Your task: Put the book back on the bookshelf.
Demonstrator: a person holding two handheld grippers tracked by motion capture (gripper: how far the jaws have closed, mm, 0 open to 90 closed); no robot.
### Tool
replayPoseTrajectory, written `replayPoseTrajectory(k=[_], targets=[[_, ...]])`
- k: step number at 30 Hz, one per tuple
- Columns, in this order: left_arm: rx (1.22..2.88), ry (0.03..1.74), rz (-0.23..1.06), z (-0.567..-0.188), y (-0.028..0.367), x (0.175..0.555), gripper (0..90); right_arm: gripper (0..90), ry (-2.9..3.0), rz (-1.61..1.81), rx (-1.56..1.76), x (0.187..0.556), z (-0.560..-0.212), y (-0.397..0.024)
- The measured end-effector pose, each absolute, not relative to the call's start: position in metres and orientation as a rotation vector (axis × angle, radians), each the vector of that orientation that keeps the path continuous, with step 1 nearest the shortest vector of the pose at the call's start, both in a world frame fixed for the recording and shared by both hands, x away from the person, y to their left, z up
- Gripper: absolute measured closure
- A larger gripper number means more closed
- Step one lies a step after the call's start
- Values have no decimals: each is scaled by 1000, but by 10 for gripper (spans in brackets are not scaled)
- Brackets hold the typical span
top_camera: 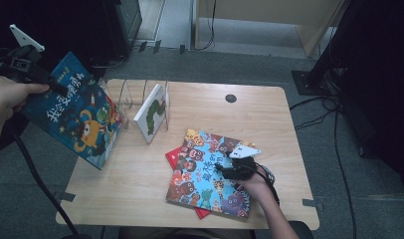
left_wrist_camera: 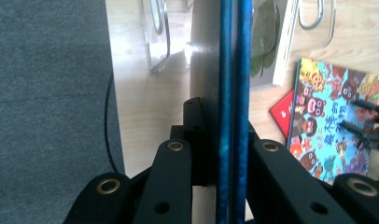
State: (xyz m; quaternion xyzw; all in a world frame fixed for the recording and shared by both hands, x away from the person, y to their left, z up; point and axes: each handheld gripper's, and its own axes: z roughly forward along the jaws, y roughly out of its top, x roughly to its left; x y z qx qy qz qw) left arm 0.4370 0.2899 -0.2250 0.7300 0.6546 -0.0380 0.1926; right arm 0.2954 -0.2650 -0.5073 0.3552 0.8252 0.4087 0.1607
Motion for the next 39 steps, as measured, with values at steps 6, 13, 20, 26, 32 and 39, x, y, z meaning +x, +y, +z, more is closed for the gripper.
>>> replayPoseTrajectory(k=[6, 13, 20, 26, 32, 39], targets=[[2023, 1841, -118, -227, 292, 450, 835, 344, 2359, 1175, 1006, 292, -508, -266], [2008, 1831, -114, -228, 291, 467, 835, 343, 2355, 1169, 1019, 287, -507, -265], [2030, 1836, -105, -231, 283, 486, 835, 343, 2339, 1170, 1027, 285, -508, -265], [2062, 1855, -100, -233, 280, 498, 835, 343, 2322, 1181, 1038, 280, -509, -266], [2033, 1856, -89, -232, 285, 503, 833, 343, 2308, 1181, 1049, 278, -510, -266], [2037, 1842, -78, -241, 283, 508, 833, 342, 2307, 1185, 1041, 276, -510, -268]])
